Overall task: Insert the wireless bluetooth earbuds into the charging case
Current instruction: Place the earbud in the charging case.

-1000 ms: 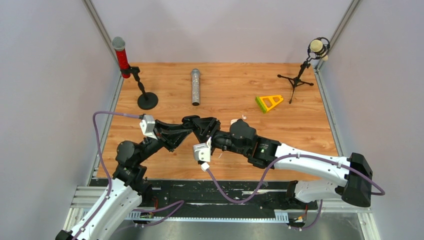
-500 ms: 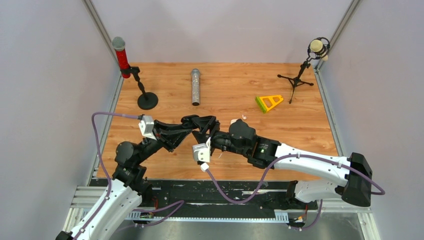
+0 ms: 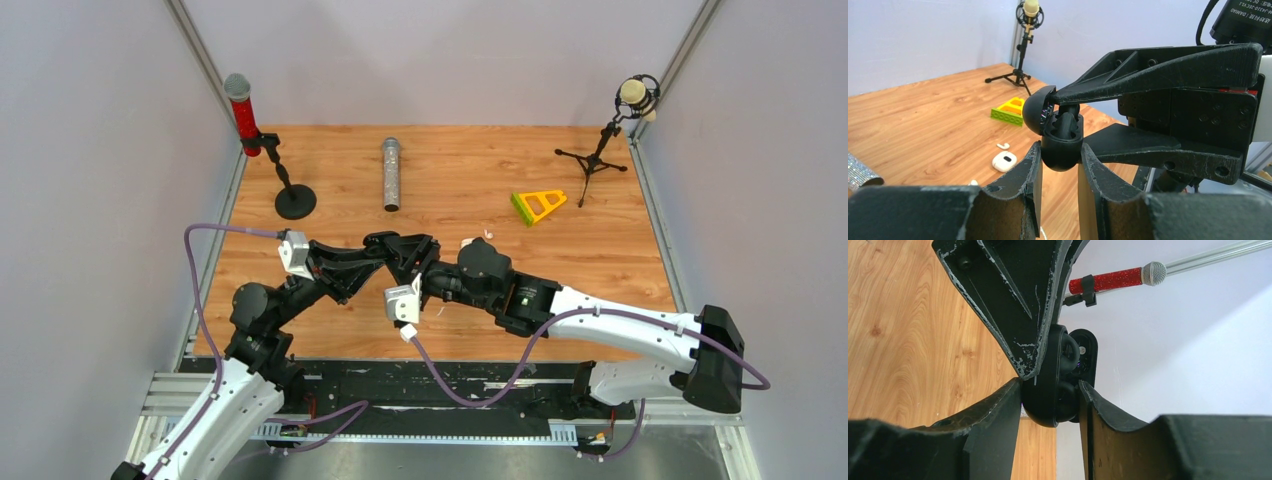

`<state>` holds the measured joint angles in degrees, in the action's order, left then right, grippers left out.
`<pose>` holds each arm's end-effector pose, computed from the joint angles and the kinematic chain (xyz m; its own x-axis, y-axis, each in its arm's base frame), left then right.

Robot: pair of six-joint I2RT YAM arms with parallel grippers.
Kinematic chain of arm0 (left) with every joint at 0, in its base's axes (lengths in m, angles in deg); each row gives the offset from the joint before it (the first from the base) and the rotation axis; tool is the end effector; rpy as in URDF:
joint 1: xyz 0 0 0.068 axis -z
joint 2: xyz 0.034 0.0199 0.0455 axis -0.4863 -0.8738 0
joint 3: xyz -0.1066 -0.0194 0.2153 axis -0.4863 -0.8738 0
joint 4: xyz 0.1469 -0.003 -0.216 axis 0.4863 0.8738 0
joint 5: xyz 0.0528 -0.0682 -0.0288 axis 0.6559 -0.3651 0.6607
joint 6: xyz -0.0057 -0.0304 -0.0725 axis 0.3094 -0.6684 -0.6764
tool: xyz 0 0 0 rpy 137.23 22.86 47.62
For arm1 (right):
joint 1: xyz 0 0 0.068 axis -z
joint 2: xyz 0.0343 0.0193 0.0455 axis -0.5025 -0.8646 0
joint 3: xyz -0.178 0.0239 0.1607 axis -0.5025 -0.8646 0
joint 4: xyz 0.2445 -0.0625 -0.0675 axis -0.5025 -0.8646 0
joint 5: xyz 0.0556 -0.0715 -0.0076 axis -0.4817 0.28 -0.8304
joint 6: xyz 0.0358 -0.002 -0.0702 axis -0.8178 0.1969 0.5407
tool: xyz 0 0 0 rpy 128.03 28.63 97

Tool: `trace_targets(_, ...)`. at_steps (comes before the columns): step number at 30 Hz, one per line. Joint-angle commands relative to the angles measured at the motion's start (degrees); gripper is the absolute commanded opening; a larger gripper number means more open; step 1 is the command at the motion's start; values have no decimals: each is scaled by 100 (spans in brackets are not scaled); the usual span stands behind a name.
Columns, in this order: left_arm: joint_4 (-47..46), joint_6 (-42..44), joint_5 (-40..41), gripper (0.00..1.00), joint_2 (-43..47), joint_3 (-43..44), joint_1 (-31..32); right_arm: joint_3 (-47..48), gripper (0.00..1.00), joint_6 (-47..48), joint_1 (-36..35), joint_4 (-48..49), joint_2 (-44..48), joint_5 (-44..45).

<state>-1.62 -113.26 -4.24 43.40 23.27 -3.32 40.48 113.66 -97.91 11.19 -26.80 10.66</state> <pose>0.1527 -0.1112 0.2906 -0.1212 -0.4061 -0.9057 0.8468 0.4338 -0.3078 0.1236 0.3124 0.3015 0.8511 -0.3564 -0.3854 -0.4156 -0.0091 -0.9095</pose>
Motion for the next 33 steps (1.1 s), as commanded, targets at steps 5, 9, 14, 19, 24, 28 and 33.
trace_targets(5, -397, -23, -48, 0, 38, 247, -13, 513, 38, -217, -37, -382, -120, 49)
trace_targets(9, -401, -23, -45, 0, 38, 238, -15, 575, 27, -245, -37, -465, -117, 24)
trace_targets(14, -416, -23, -54, 0, 34, 229, -20, 631, 26, -267, -47, -599, -135, -15)
trace_targets(19, -412, -21, -56, 0, 38, 234, -14, 716, 25, -307, -46, -811, -153, -23)
trace_targets(24, -412, -31, -43, 0, 42, 208, -12, 453, 51, -312, -46, -275, -75, 125)
trace_targets(28, -386, -17, -28, 0, 40, 195, -13, 331, 65, -458, -46, -1, 45, 108)
trace_targets(33, -388, -31, -33, 0, 39, 194, -14, 401, 81, -688, -46, 19, 84, 42)
